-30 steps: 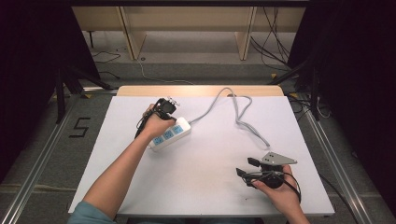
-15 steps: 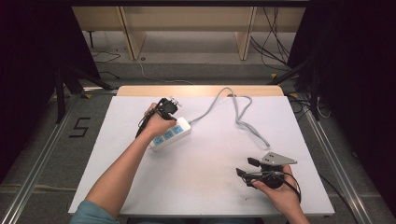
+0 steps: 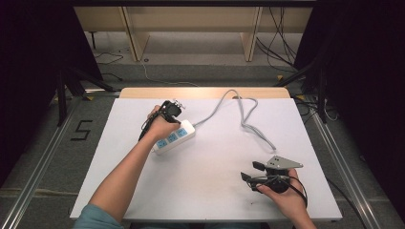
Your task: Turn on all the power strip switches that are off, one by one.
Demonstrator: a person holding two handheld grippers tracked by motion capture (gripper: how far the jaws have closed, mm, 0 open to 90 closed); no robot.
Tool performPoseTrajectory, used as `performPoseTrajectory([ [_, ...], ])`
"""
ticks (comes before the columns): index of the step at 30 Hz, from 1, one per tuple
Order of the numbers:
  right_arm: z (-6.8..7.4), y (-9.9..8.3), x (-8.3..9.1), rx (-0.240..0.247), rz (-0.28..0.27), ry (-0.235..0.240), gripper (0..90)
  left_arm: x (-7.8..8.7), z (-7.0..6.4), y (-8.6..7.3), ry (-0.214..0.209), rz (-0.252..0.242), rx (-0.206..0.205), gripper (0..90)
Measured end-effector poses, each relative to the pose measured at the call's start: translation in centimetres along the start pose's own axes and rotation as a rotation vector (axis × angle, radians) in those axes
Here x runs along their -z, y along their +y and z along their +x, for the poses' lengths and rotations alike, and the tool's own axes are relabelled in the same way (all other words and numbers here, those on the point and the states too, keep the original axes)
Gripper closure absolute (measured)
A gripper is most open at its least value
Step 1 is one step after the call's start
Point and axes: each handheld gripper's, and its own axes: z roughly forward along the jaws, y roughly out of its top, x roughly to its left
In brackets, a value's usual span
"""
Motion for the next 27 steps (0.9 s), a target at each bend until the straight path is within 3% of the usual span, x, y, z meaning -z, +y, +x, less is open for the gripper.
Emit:
performPoseTrajectory([
  [4,0.0,0.0,0.0,-0.001,0.0,-0.002,34.3,0.0,-0.2,0.0,0.01,-0.002,-0.008,89.9],
  [11,-0.1,0.0,0.0,-0.003,-0.003,-0.004,34.3,0.0,0.4,-0.2,-0.019,-0.015,0.028,89.6],
  [17,-0.2,0.0,0.1,-0.005,-0.005,-0.004,34.3,0.0,0.7,-0.2,-0.007,-0.028,0.039,89.3],
  [20,-0.2,0.0,0.1,-0.008,-0.005,-0.004,34.3,0.1,1.0,-0.3,0.004,-0.032,0.048,82.0],
  [27,-0.2,0.0,0.0,-0.006,0.0,-0.002,34.3,0.4,1.2,-0.4,0.002,-0.045,0.065,79.1],
])
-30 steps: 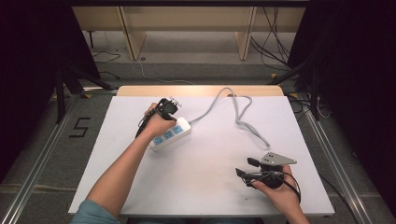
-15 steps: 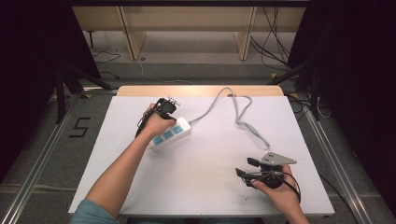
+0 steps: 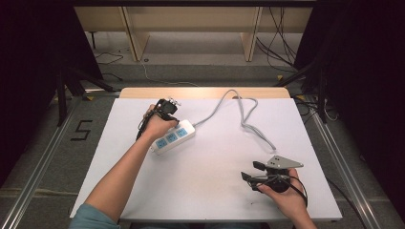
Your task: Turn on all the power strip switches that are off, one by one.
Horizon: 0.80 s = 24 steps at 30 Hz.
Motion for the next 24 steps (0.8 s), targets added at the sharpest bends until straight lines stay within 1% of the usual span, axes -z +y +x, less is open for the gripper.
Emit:
performPoseTrajectory([
  [5,0.0,0.0,0.0,0.0,0.001,-0.001,34.2,0.3,-0.1,0.1,-0.005,-0.009,0.001,75.9],
  [12,-0.1,0.0,0.1,-0.001,0.002,-0.002,34.1,0.5,0.0,0.1,-0.005,-0.016,0.009,68.8],
  [14,-0.1,0.0,0.1,0.0,0.002,-0.002,34.1,0.7,0.1,0.1,-0.021,-0.028,0.024,65.5],
  [16,-0.1,0.0,0.0,-0.001,0.003,-0.002,34.0,0.8,0.2,0.2,-0.026,-0.044,0.043,61.7],
  [18,-0.1,0.0,0.0,0.0,0.003,-0.002,34.0,1.0,0.3,0.2,-0.015,-0.052,0.052,58.9],
  [20,-0.1,0.0,0.1,0.0,0.003,-0.003,34.0,1.1,0.4,0.2,-0.013,-0.061,0.061,55.4],
  [21,-0.1,-0.1,0.0,-0.001,0.003,-0.003,34.0,1.2,0.5,0.1,-0.014,-0.062,0.068,53.1],
  [23,-0.1,-0.1,0.0,0.0,0.003,-0.003,34.0,1.3,0.6,0.1,-0.013,-0.063,0.098,45.6],
  [24,-0.1,-0.1,0.0,0.0,0.004,-0.002,34.0,1.3,0.6,0.0,-0.012,-0.066,0.102,42.0],
])
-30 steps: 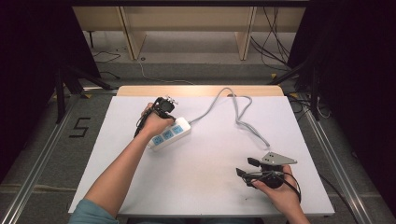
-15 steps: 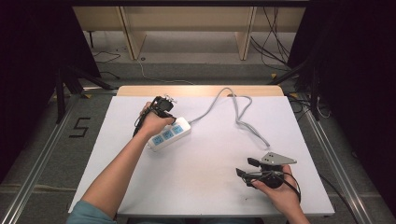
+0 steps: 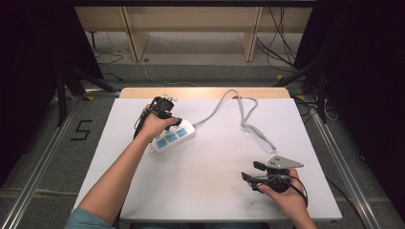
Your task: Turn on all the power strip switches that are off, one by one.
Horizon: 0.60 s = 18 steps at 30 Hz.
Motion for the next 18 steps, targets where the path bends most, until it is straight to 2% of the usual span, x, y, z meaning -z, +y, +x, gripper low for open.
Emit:
performPoseTrajectory([
  [6,0.0,0.0,0.0,0.0,0.0,0.0,33.9,0.5,0.3,-0.2,0.016,-0.001,-0.023,31.1],
  [18,0.1,0.0,0.0,-0.002,0.002,-0.001,33.9,2.0,0.6,-0.5,0.01,-0.01,-0.058,30.3],
])
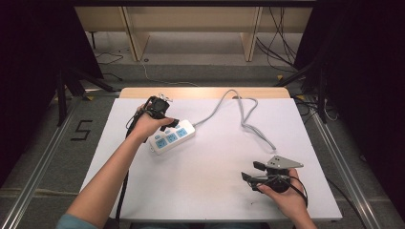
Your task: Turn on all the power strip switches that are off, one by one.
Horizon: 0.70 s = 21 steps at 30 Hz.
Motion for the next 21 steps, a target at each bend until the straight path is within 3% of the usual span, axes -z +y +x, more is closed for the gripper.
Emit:
performPoseTrajectory([
  [18,0.0,0.0,0.0,0.002,-0.004,-0.001,33.9,1.2,0.7,-1.1,0.008,-0.015,0.006,31.5],
  [21,0.0,0.0,0.0,0.002,-0.004,-0.001,33.8,1.5,0.8,-1.1,0.002,-0.008,0.008,35.4],
])
